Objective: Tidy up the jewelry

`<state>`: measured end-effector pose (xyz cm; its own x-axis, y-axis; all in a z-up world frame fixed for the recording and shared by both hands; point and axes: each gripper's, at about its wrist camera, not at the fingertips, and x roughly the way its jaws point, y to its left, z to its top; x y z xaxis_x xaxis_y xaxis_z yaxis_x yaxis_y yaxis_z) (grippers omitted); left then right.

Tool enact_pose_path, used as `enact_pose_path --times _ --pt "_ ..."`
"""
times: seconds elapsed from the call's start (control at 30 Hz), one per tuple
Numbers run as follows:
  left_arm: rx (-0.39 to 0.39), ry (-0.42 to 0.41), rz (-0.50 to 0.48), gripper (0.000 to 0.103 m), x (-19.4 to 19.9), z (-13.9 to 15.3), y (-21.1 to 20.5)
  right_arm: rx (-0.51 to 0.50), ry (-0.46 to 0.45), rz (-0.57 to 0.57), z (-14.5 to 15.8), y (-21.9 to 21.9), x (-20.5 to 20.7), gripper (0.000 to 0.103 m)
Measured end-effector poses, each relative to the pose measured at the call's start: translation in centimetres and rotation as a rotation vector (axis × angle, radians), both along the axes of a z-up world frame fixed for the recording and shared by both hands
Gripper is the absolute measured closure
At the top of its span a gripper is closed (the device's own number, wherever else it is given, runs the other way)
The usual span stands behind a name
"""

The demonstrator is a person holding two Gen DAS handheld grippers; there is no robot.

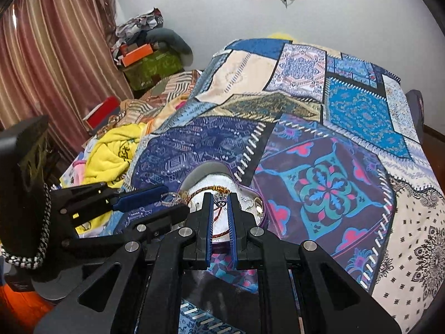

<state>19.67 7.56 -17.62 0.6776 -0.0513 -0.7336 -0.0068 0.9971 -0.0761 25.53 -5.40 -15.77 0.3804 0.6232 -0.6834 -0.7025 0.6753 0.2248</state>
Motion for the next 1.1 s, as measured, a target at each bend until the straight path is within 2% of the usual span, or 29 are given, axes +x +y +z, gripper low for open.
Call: enact_pose_path --times 0.3,0.4,0.6,0.73,0.93,1.1 --pt "0.012 -0.007 -0.011 0.074 0.5 -0.5 -0.2 -0.015 0.056 -0.016 -1.8 0.2 1.2 0.094" --pt "0.030 -0.013 -0.015 0.074 0.4 -0.4 -0.5 -0.022 0.058 -0.013 -2.1 0.3 1.2 0.094" --pt "0.016 -0.013 0.000 0.071 0.2 -0.1 0.1 -0.036 0.052 -0.002 -2.0 0.6 1.0 0.094" --pt "0.000 -0.026 0.020 0.067 -0.3 0.7 0.8 -0.047 0.049 -0.001 -1.8 0.6 0.9 0.083" --pt "0.008 -0.064 0.049 0.067 -1.3 2.9 1.3 -0.024 0.023 -0.017 -0.1 -0.3 0.3 0.082" --pt "0.013 -0.122 0.067 0.067 -2.7 5.7 1.4 0.012 -0.045 -0.043 3.0 -1.6 -1.1 0.082"
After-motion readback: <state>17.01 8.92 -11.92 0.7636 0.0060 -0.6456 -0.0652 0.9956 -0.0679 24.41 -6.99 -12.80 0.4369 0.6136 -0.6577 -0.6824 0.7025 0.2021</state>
